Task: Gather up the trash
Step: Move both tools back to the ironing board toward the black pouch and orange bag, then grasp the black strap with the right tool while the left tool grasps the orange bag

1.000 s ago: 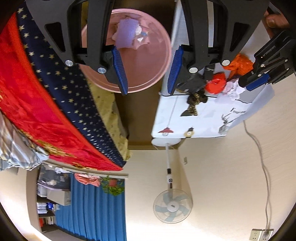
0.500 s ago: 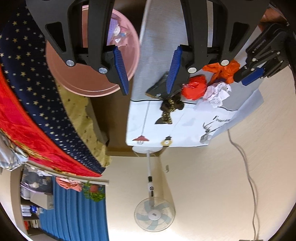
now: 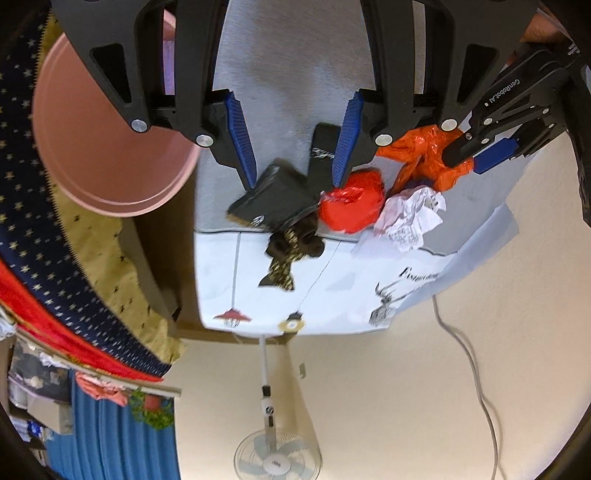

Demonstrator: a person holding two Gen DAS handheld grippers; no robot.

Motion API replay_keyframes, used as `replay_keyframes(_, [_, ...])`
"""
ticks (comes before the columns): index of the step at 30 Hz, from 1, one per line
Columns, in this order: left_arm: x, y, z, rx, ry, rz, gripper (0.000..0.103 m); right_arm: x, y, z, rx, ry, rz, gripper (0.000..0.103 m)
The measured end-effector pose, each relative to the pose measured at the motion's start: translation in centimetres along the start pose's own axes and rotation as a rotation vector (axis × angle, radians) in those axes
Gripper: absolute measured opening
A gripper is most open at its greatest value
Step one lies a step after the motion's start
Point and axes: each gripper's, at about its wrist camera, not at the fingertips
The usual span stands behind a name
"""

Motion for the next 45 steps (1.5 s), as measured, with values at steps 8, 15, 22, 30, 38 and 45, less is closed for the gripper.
replay_keyframes(8, [-0.2, 0.2, 1.3, -0.045, 0.036, 0.002, 0.045, -1.4, 0.5, 3.9, -0.083, -0.039, 0.005, 0.045])
replay_keyframes(15, [-0.3, -0.2, 1.4, -0.044, 0.034, 0.003, 0.039, -1.8, 0.9, 5.7, -0.134, -0.048, 0.014, 0.045])
replay_keyframes(22, [-0.4, -0.4, 1.2, -0.043, 0.03, 0.004, 0.038, -2.1, 1.3, 6.3, -0.16, -0.052, -0.006, 0.026])
replay_keyframes(30, [0.1, -0.9, 0.6, -0.022, 0.034, 0.017, 0.037, -2.2, 0.9, 3.9, -0.101, -0.028, -0.038, 0.026])
replay_keyframes(38, [0.8, -0.9, -0.9, 0.008, 0.039, 0.033, 0.037, -1.7, 0.9, 0.8, -0.053, -0.008, -0.044, 0.026])
replay_keyframes(45, [1.3, -1.0, -2.8, 0.044, 0.054, 0.049, 0.037, -0.9, 1.0, -2.1, -0.011, 0.007, -0.036, 0.026])
Point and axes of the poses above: each gripper's, at about its wrist camera, not at the fingertips, and z roughly the way its jaws point, x to its right, y to its underside, and after that the axes turned 2 degrees about -x, right-handed
